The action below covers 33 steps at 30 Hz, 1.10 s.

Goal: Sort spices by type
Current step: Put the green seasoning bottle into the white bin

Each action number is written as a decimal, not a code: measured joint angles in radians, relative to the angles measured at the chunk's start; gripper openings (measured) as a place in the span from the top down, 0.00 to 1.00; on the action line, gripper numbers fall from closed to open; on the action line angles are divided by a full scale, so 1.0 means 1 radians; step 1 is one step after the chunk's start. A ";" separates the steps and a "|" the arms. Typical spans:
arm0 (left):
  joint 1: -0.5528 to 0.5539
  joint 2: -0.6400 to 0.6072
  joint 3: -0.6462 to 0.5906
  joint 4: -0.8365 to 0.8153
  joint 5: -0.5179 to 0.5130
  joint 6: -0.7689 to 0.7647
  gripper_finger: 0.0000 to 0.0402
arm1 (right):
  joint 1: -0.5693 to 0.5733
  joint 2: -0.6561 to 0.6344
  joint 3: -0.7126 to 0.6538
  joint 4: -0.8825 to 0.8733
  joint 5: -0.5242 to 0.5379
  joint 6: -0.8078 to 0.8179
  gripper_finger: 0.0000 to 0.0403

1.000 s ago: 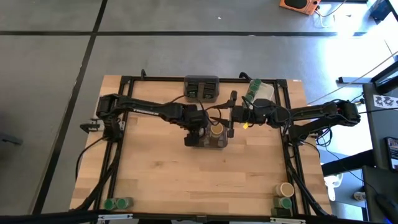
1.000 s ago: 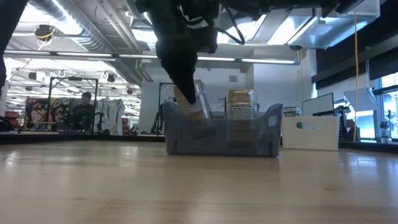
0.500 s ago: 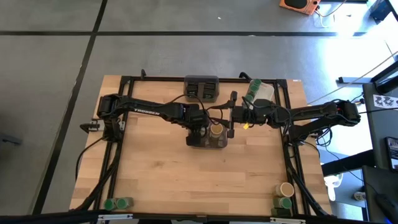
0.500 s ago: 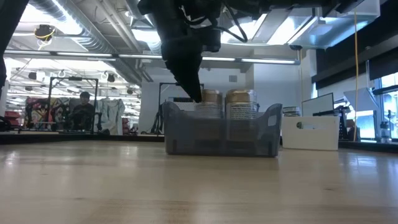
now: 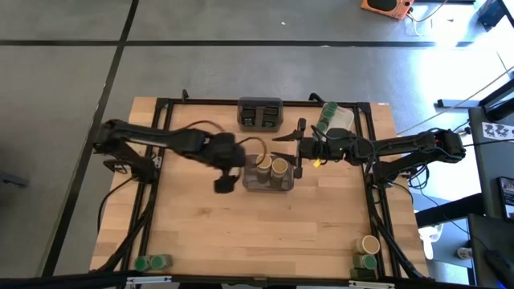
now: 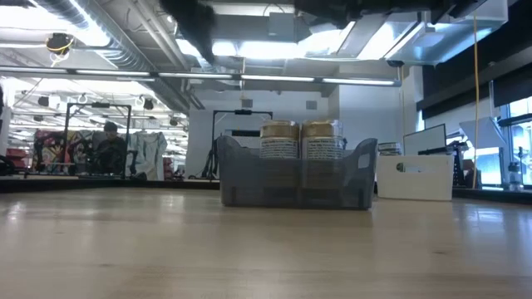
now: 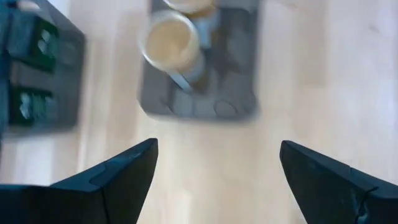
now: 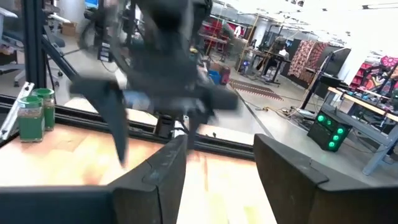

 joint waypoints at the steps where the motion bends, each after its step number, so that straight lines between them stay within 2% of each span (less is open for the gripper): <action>1: -0.022 -0.022 0.000 -0.033 0.003 -0.026 0.16 | 0.000 0.000 0.000 -0.001 0.005 0.000 0.54; 8: -0.216 -0.145 -0.050 -0.168 0.006 -0.242 0.16 | 0.000 0.000 0.000 0.001 0.007 0.000 0.54; 15: -0.409 -0.172 -0.120 -0.232 0.066 -0.525 0.16 | 0.000 0.000 0.000 0.001 0.007 0.001 0.54; 24: -0.658 -0.170 -0.212 -0.093 0.230 -0.891 0.16 | 0.000 0.000 0.000 0.014 0.056 -0.033 0.54; 28: -0.764 -0.153 -0.227 -0.014 0.241 -1.035 0.16 | 0.000 0.000 0.000 0.044 0.077 -0.055 0.54; 33: -0.855 -0.097 -0.228 -0.010 0.247 -1.138 0.16 | 0.000 0.000 0.000 0.060 0.078 -0.056 0.54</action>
